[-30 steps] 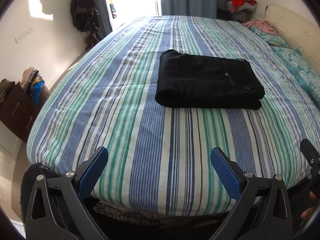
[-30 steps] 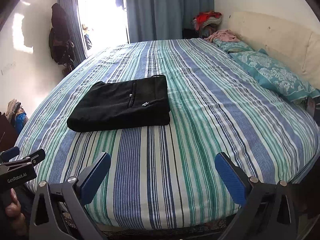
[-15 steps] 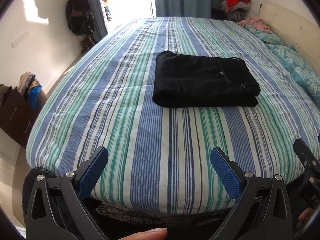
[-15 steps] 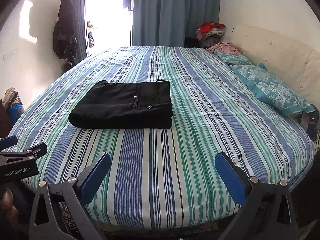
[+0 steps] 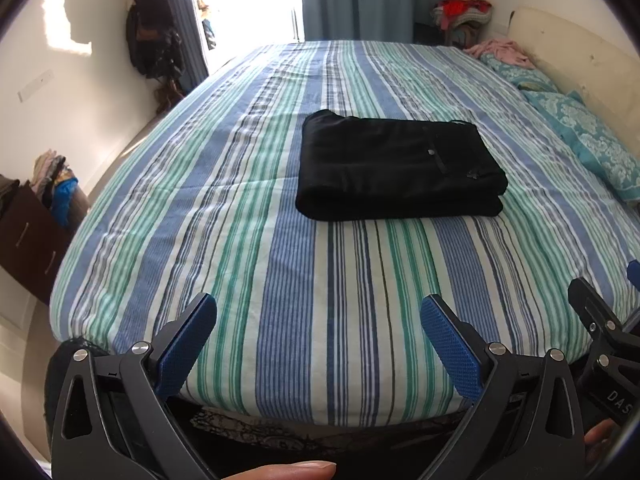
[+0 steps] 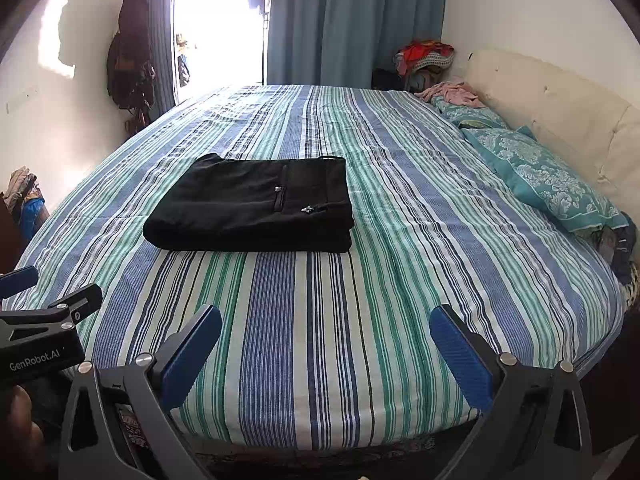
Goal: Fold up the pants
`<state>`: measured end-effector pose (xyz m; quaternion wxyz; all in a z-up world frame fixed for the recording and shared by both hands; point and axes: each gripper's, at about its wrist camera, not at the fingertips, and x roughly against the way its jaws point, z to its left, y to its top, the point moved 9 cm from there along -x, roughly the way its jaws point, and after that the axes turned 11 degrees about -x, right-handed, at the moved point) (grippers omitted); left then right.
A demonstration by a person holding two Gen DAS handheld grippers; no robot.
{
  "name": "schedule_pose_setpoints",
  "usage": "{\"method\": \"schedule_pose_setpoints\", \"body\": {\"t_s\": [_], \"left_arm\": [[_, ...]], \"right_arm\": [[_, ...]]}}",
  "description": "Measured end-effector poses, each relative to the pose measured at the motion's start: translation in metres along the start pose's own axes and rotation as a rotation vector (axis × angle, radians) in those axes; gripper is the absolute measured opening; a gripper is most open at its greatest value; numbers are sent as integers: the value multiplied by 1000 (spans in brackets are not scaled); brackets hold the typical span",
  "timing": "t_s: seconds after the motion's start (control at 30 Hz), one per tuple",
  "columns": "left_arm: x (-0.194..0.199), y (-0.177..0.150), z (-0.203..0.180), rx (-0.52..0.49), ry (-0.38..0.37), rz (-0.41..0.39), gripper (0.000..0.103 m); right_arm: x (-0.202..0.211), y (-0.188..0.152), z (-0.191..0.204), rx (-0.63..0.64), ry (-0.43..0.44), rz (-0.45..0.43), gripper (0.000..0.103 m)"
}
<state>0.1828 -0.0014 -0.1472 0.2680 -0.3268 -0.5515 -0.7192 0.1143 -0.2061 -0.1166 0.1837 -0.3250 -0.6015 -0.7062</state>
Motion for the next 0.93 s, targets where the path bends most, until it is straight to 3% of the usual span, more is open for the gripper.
{"method": "schedule_pose_setpoints", "body": {"t_s": [0.93], "left_arm": [[-2,-2,-2,2,5,1,102]], "right_arm": [[-3,-4,-7,-21,-13,13,103]]}}
